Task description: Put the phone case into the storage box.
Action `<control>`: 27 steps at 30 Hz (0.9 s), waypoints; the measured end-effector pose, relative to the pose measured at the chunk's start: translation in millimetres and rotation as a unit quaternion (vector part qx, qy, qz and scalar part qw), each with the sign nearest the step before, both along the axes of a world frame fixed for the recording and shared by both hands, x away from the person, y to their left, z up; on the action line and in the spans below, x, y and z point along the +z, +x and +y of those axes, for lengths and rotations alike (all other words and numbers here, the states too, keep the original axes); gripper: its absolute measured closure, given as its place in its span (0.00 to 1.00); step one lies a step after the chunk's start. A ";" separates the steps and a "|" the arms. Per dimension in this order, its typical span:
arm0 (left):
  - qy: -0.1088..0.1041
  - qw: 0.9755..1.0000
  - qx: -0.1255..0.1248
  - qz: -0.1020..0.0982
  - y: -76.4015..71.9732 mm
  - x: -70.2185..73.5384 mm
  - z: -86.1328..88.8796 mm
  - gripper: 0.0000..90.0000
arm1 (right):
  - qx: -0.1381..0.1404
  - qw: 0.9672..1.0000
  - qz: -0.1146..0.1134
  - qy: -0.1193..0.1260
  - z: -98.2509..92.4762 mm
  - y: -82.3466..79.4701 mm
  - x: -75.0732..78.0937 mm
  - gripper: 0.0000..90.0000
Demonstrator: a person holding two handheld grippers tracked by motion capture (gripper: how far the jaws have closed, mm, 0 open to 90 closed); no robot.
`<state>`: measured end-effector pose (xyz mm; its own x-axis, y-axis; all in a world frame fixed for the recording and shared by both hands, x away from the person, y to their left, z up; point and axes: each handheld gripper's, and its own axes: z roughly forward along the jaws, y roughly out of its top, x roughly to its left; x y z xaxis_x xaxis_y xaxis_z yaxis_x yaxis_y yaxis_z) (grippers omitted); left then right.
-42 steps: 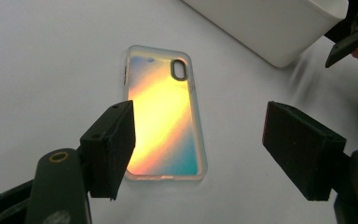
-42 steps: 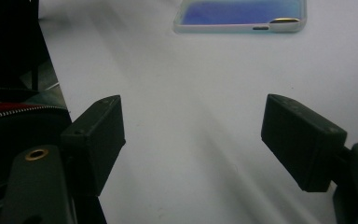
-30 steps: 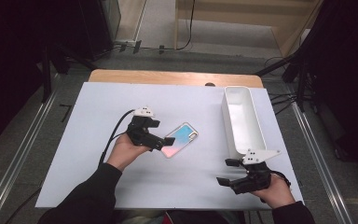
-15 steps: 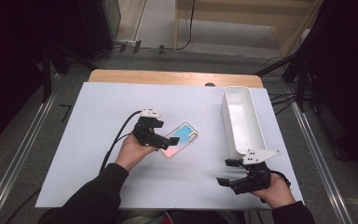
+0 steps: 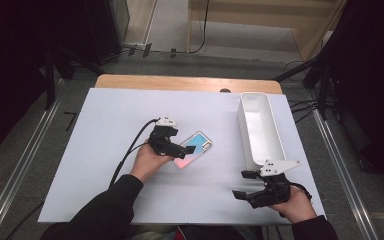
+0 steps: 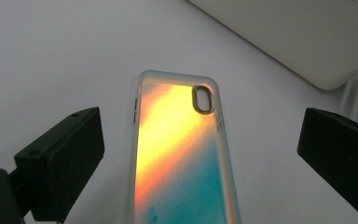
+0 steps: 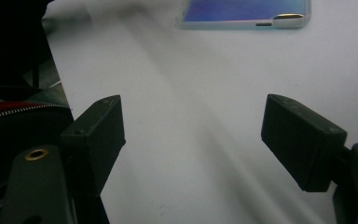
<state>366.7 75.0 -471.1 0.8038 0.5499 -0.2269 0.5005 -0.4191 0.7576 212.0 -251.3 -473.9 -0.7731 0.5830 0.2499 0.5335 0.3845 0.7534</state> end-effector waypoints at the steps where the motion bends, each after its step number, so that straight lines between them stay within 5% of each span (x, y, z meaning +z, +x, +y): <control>1: 0.000 1.000 0.002 0.002 0.6 -1.0 -0.7 0.01 | 0.000 1.000 0.000 0.000 0.0 0.0 0.0 0.22; 27: 0.057 0.998 0.019 -0.013 0.1 -36.9 -17.8 0.01 | -0.001 1.000 0.005 0.000 -0.4 -0.3 0.0 0.22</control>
